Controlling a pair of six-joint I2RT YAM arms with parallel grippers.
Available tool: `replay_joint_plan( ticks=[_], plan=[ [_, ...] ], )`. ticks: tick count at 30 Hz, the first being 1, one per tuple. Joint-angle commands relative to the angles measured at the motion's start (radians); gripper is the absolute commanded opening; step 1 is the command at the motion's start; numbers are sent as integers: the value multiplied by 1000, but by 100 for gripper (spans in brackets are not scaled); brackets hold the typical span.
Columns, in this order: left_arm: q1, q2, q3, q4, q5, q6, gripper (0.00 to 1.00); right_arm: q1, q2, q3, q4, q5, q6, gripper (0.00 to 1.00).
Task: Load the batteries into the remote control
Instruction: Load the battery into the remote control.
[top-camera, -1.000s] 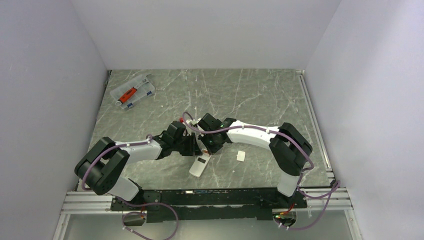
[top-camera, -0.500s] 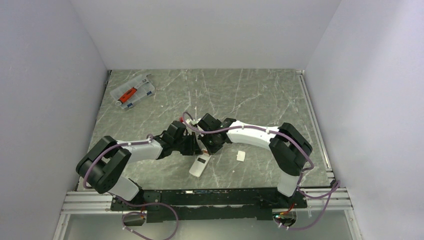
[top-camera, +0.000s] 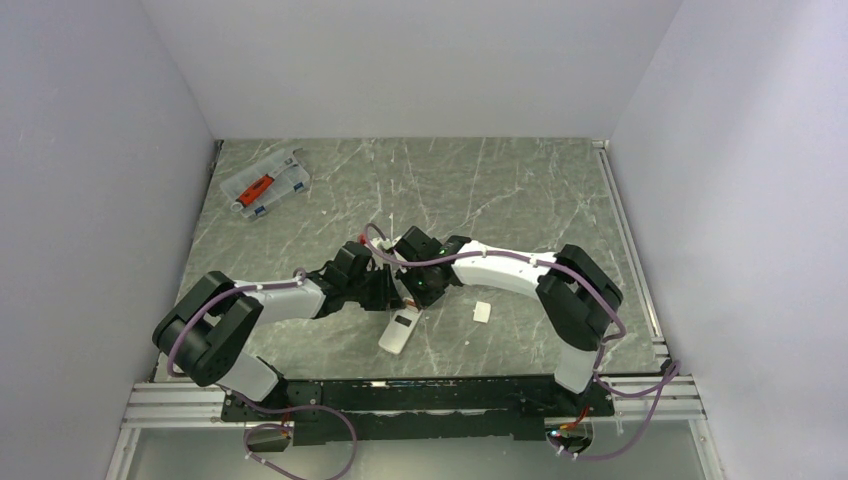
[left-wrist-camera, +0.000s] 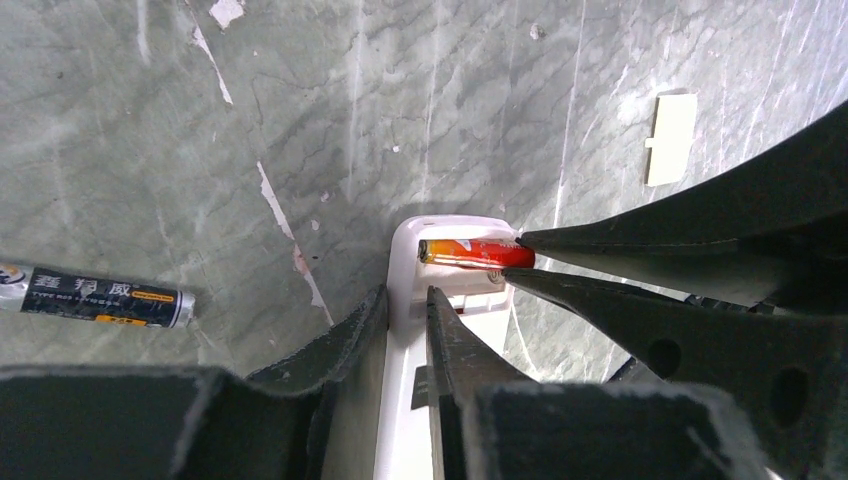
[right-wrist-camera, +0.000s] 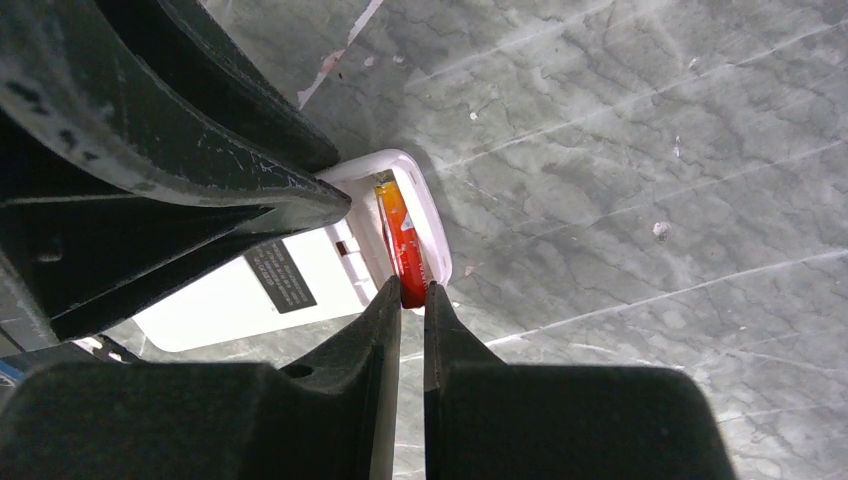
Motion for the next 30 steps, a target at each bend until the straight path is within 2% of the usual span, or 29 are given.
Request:
replay_joint_plan(
  ticks=[1,30],
  plan=[
    [-16,42,-28,-93,-4,68,23,-3,28,46,41,6,1,0],
    [-16,34,-17,-88,22,115,19,-3,116,111,77,-30,-50,0]
  ],
)
